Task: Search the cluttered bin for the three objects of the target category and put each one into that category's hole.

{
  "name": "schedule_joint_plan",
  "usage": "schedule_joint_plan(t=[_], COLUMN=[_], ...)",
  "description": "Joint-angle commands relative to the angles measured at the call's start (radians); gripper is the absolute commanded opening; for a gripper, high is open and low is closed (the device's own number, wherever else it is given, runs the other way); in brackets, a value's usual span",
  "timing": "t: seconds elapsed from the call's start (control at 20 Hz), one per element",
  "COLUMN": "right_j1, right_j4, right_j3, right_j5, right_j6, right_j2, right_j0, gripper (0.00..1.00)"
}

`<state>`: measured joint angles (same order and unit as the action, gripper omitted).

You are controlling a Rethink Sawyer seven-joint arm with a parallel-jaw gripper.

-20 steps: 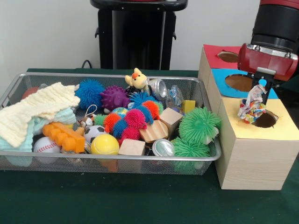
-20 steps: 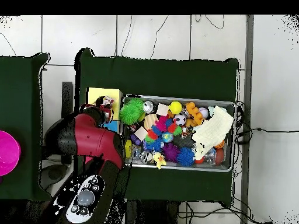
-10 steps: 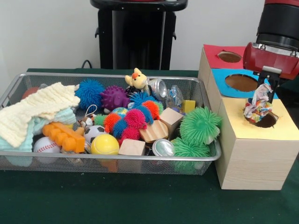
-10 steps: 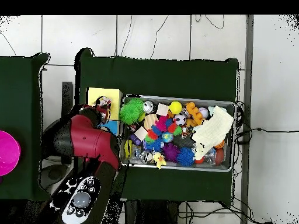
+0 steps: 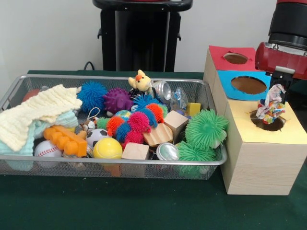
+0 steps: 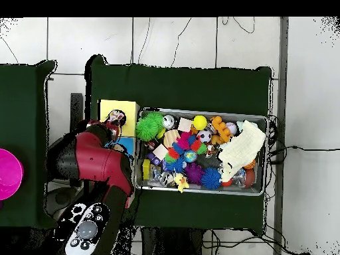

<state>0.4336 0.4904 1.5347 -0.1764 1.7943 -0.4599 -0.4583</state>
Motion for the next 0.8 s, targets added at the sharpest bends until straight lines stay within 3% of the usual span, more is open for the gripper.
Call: schedule_joint_plan(t=[0.05, 0.8], right_j1=[-0.020, -0.031], right_j4=[0.056, 0.064], right_j3=[0.064, 0.075], right_j5=[-0.068, -0.053], right_j6=[0.279, 0.264], right_j2=[0.081, 0.097], right_j0=[-0.003, 0.005], gripper=[0.00, 0.00])
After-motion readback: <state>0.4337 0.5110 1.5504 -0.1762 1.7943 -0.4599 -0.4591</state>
